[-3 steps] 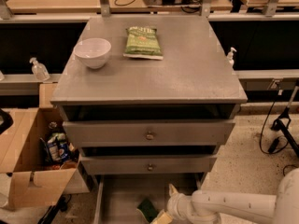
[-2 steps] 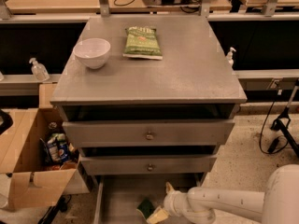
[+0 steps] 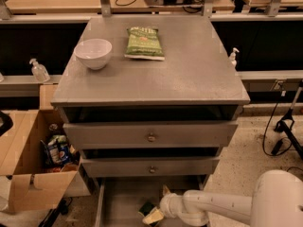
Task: Pick sponge from bottom drawer and place on counter
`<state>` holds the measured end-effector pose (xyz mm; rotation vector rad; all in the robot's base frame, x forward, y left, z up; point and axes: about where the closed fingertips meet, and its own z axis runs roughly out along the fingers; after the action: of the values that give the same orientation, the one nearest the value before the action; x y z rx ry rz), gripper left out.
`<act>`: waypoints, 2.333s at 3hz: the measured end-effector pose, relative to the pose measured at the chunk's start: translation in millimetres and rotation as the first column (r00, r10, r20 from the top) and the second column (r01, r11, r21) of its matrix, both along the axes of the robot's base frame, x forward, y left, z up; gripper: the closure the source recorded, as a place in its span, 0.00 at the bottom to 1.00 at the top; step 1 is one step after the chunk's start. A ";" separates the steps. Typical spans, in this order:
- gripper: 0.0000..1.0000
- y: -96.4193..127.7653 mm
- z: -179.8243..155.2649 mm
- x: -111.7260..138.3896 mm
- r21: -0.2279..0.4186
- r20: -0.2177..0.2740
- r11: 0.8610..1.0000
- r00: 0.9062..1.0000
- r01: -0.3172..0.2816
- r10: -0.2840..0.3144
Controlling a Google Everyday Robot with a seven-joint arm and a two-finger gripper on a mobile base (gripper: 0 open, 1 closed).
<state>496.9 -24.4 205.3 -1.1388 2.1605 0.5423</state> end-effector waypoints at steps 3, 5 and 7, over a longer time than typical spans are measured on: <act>0.00 13.2 -49.2 2.5 -0.126 0.020 0.992 0.999 -0.032 0.035; 0.00 40.6 -91.6 -5.7 -0.161 -0.060 0.986 0.998 -0.042 0.033; 0.37 49.2 -107.5 -12.5 -0.173 -0.086 0.984 0.996 -0.041 0.027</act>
Offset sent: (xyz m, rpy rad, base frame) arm -0.0038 0.0140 -0.0649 -0.2067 -0.0278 0.0520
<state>484.3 24.7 97.8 -1.2685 2.3008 0.4287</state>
